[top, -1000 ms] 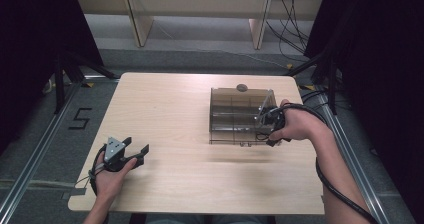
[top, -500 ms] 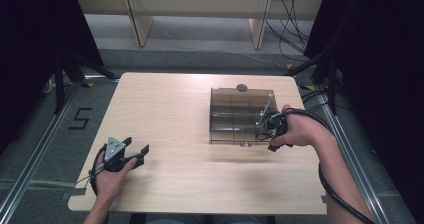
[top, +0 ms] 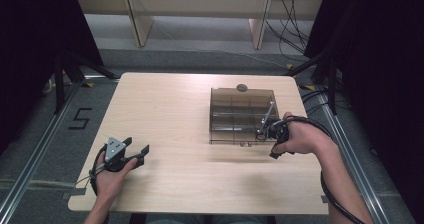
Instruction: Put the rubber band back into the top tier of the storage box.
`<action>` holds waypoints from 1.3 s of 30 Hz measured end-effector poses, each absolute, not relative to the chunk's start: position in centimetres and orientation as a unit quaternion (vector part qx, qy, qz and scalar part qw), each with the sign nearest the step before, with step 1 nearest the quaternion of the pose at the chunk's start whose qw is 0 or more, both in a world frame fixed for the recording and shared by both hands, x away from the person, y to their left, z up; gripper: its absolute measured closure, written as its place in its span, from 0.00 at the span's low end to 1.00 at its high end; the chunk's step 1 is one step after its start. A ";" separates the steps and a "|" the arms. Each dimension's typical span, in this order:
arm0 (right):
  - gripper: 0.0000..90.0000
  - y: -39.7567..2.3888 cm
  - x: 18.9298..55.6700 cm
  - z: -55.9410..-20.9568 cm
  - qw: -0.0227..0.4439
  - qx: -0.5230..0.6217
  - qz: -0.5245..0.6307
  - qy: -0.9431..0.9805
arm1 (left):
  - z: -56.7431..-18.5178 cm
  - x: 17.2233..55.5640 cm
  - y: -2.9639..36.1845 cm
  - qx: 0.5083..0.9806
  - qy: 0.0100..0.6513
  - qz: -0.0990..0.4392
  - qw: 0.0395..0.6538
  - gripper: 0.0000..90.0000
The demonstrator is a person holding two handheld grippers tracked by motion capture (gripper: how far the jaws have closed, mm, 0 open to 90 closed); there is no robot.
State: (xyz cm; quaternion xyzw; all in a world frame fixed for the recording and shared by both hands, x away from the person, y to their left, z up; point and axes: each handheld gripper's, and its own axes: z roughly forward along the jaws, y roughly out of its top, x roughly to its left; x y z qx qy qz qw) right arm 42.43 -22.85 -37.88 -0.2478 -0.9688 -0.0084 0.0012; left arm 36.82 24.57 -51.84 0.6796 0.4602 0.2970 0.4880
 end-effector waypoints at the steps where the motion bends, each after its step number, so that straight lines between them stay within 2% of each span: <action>1: 0.85 -22.8 42.4 -37.9 0.001 -0.248 -0.008 -0.969 | -51.8 36.8 24.6 0.680 0.460 0.297 0.488 0.28; 39: 0.80 -24.1 40.1 -43.8 0.034 -0.257 0.005 -0.966 | -52.0 36.9 24.5 0.680 0.459 0.293 0.491 0.27</action>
